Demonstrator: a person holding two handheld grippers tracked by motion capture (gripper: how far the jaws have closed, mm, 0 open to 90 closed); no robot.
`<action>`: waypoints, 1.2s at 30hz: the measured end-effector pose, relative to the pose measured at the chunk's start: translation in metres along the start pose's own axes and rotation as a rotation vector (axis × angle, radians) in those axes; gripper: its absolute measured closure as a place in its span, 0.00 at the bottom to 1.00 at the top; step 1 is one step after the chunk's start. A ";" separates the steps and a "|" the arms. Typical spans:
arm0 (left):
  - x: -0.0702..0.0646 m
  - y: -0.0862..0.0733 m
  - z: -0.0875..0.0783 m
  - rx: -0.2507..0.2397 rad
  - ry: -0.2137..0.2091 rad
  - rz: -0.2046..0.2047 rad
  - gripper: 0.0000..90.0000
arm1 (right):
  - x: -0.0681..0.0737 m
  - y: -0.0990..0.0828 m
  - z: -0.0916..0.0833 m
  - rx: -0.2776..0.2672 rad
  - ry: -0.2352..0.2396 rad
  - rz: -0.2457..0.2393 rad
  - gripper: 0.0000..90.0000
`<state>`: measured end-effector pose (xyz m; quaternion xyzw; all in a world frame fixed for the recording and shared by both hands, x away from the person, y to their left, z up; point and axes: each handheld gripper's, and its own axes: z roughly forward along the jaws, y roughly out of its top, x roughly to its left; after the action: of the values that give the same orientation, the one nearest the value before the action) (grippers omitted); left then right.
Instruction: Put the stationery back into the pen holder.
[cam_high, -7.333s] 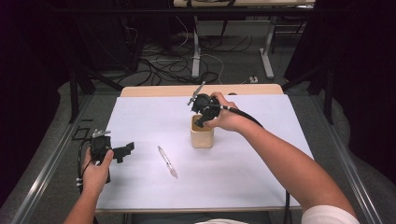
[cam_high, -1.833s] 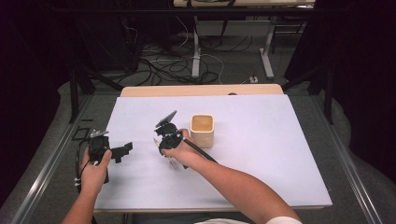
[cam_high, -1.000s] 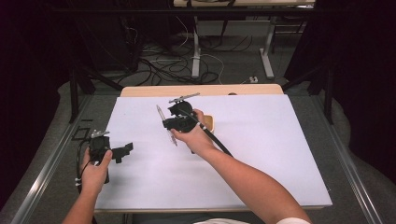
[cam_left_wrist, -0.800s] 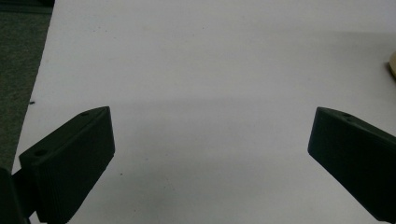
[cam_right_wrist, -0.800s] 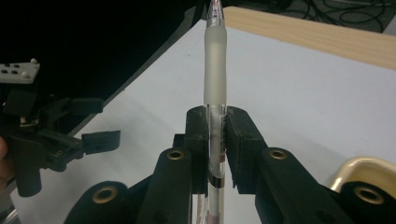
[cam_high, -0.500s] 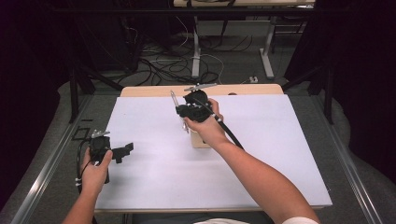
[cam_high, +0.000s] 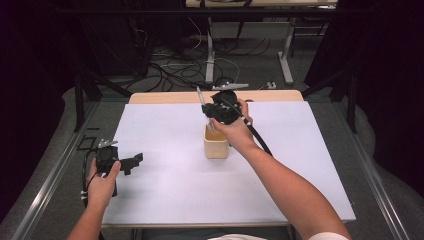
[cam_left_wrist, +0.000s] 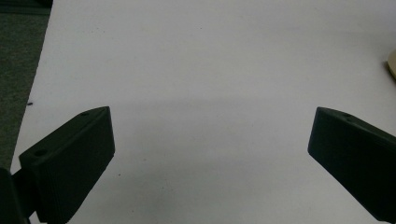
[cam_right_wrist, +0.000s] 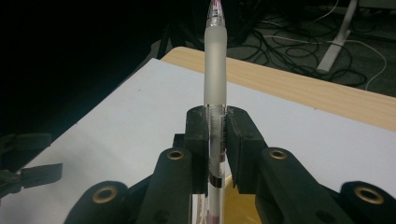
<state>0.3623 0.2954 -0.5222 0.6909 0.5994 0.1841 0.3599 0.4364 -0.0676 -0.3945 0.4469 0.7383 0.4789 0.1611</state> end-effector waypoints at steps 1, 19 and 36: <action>0.000 0.000 0.000 0.000 0.000 0.000 0.01 | -0.002 0.000 -0.001 -0.004 -0.006 -0.004 0.89; -0.001 0.000 0.001 0.002 0.000 -0.004 0.01 | -0.027 -0.017 0.004 -0.025 -0.050 -0.026 0.89; -0.003 0.001 0.002 0.009 -0.008 0.002 0.01 | -0.029 -0.044 0.014 -0.014 -0.042 -0.042 0.89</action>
<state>0.3638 0.2919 -0.5220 0.6938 0.5980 0.1790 0.3592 0.4396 -0.0889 -0.4442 0.4403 0.7404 0.4712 0.1898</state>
